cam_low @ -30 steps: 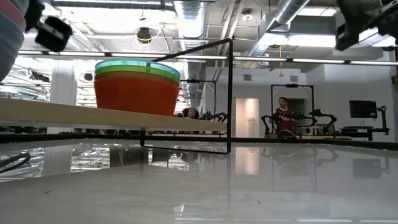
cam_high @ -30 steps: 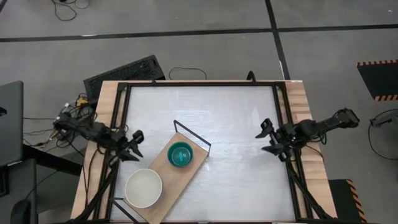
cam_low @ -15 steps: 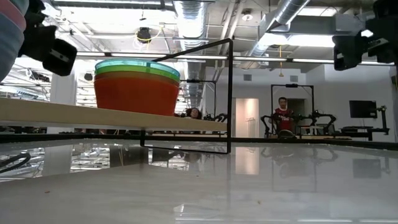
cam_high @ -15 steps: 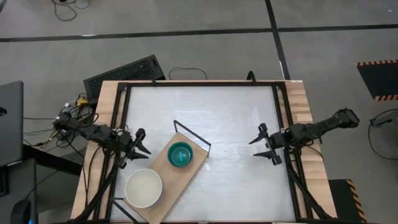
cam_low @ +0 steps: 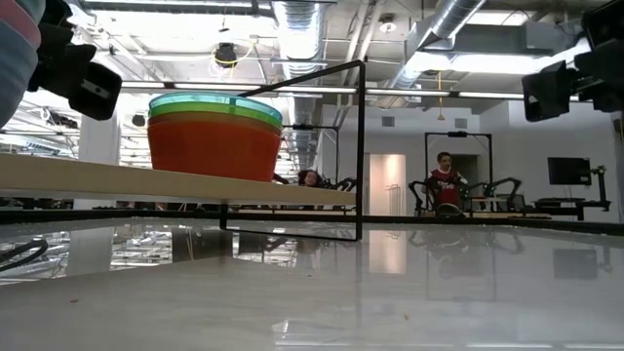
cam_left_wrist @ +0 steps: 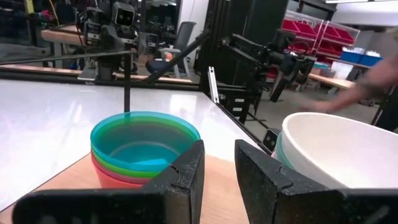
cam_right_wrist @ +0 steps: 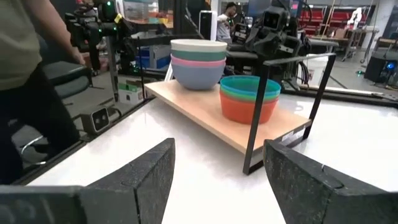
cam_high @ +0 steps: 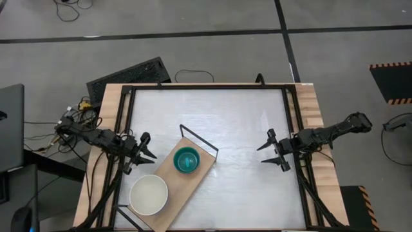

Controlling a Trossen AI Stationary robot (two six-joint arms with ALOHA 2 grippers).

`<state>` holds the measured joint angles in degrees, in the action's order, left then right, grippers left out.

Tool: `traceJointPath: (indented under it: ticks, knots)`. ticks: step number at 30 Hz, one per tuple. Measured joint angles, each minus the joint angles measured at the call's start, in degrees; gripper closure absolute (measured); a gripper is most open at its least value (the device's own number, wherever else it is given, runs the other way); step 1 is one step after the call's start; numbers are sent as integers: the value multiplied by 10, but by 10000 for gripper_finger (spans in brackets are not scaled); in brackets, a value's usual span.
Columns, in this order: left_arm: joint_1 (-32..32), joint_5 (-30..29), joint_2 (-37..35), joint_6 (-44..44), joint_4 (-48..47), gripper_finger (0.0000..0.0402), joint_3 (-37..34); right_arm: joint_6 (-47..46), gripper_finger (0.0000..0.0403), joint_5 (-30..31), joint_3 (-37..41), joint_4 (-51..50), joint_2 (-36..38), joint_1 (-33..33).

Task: Place and stack bowls onto a shelf
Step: Return to Home Position

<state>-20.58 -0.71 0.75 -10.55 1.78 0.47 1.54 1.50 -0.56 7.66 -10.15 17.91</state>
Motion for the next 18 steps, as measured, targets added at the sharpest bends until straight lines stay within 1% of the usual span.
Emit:
traceJointPath:
  ticks: [11, 18]
  knots:
    - [0, 0, 0, 7, 0, 326, 0, 0, 133, 0, 0, -31, 0, 0]
    - [0, 0, 0, 4, 0, 326, -1, 0, 133, 0, 0, -32, 0, 0]
